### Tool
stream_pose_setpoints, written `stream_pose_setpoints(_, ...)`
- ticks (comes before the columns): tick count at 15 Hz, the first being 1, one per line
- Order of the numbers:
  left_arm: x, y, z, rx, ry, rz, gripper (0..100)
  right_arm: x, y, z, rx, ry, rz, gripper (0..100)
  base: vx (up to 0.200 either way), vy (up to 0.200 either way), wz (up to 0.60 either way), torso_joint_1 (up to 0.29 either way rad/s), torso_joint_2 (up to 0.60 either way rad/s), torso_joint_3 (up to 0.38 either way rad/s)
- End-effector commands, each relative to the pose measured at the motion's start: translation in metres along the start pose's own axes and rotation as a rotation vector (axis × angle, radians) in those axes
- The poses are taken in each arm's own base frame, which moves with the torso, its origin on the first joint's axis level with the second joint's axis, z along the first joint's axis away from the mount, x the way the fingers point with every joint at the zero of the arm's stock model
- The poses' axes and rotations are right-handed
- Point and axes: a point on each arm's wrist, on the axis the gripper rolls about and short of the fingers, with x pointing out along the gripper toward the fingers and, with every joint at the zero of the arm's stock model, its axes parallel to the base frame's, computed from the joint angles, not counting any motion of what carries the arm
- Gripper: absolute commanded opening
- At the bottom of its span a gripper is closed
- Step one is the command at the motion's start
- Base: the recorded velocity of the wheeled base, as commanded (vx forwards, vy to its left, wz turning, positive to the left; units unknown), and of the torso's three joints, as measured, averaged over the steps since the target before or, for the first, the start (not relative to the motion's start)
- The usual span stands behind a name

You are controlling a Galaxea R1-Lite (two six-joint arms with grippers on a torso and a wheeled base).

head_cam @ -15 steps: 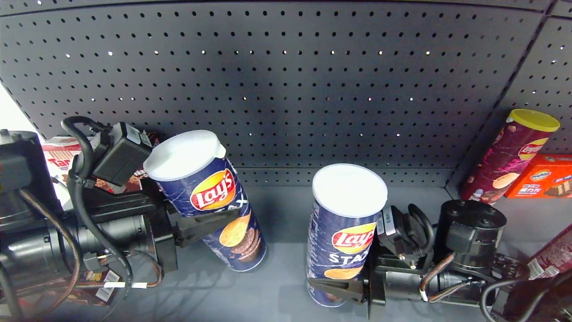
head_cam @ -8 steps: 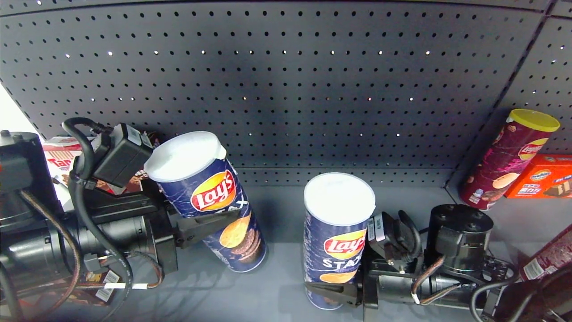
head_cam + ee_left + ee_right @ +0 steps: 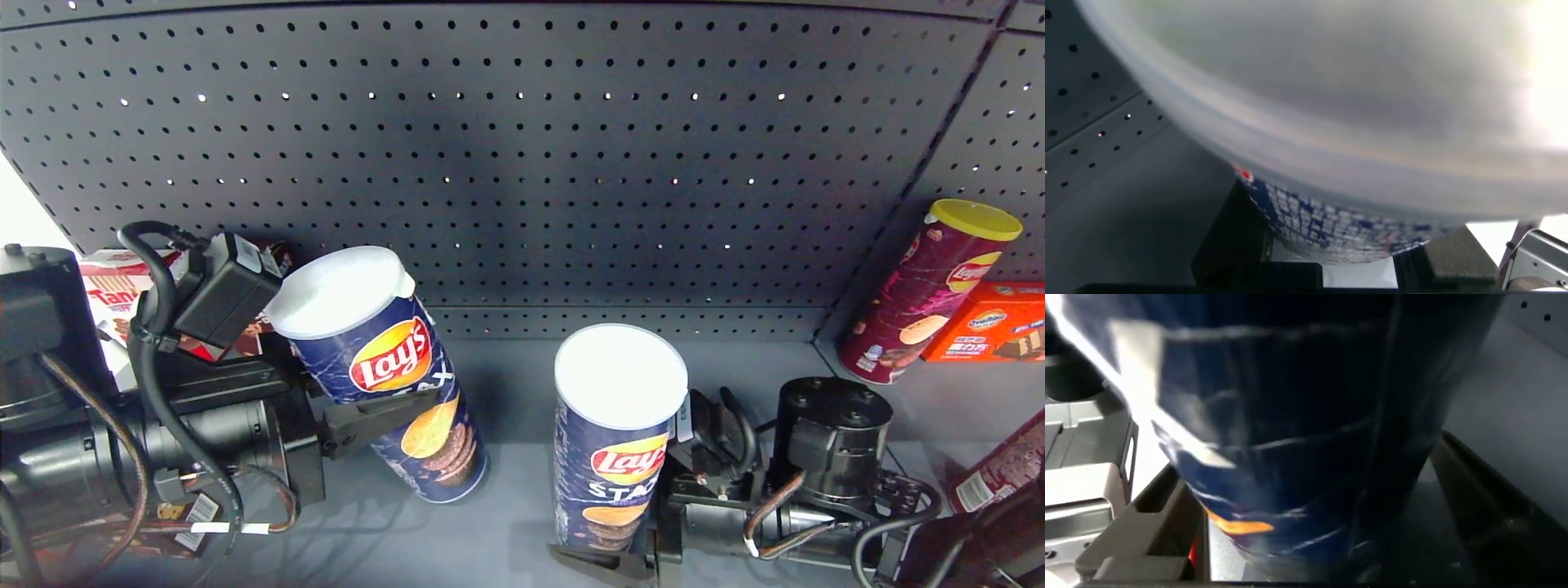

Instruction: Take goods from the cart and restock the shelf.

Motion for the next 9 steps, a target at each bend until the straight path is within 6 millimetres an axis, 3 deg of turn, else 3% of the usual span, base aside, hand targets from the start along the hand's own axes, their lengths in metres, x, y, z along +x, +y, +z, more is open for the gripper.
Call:
stream_pose_setpoints(1, 0.000, 0.000, 0.000, 0.000, 0.000, -0.001, 0, -0.003, 0.002, 0.002, -0.002, -0.002, -0.002, 100, 0.000, 0.000, 0.00, 0.000, 0.00, 0.000)
stream_pose_setpoints(9, 0.000, 0.000, -0.001, 0.000, 0.002, -0.003, 0, -0.058, 0.030, 0.024, -0.033, -0.044, -0.072, 100, 0.000, 0.000, 0.00, 0.000, 0.00, 0.000)
